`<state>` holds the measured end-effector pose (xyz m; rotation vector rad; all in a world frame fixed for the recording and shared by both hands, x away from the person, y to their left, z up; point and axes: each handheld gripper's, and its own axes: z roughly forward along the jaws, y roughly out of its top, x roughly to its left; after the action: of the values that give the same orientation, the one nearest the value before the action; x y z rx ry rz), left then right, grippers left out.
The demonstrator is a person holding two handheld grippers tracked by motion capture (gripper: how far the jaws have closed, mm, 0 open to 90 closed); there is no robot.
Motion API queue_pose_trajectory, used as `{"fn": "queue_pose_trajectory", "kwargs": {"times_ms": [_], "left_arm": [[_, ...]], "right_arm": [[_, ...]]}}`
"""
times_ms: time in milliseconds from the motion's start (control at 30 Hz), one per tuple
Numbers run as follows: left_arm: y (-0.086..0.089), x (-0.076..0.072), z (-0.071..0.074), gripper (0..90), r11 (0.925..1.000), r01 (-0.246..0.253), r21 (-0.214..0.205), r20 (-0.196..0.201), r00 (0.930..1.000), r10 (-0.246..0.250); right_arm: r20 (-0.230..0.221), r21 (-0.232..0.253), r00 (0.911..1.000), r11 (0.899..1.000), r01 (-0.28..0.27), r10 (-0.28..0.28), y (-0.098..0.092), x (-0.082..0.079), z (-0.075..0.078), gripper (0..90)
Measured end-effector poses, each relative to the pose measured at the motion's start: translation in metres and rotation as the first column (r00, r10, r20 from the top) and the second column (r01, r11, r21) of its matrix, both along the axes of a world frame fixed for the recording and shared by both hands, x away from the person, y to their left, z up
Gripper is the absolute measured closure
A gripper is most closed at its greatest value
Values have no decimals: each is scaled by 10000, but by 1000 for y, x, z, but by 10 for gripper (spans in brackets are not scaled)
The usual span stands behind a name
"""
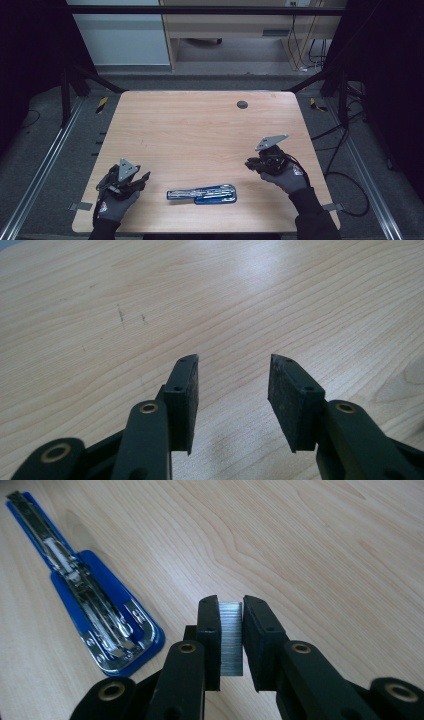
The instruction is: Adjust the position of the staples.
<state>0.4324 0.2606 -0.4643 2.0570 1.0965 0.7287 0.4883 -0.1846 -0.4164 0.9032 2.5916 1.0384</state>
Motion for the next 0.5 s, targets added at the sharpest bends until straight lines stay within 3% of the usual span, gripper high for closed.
{"fn": "queue_pose_trajectory", "kwargs": {"times_ms": [67,300,500], "left_arm": [[0,0,0,558,10000,14,13,-2,10000,-14],[-1,0,-1,558,10000,78,41,-33,10000,-78],[-1,0,-1,558,9999,91,56,-53,9999,-91]], "right_arm": [[29,180,9990,9989,-440,440,5,-1,4,786],[146,326,9935,9930,-1135,1131,15,-3,8,786],[169,352,9826,9820,-1856,1851,26,-5,10,785]]}}
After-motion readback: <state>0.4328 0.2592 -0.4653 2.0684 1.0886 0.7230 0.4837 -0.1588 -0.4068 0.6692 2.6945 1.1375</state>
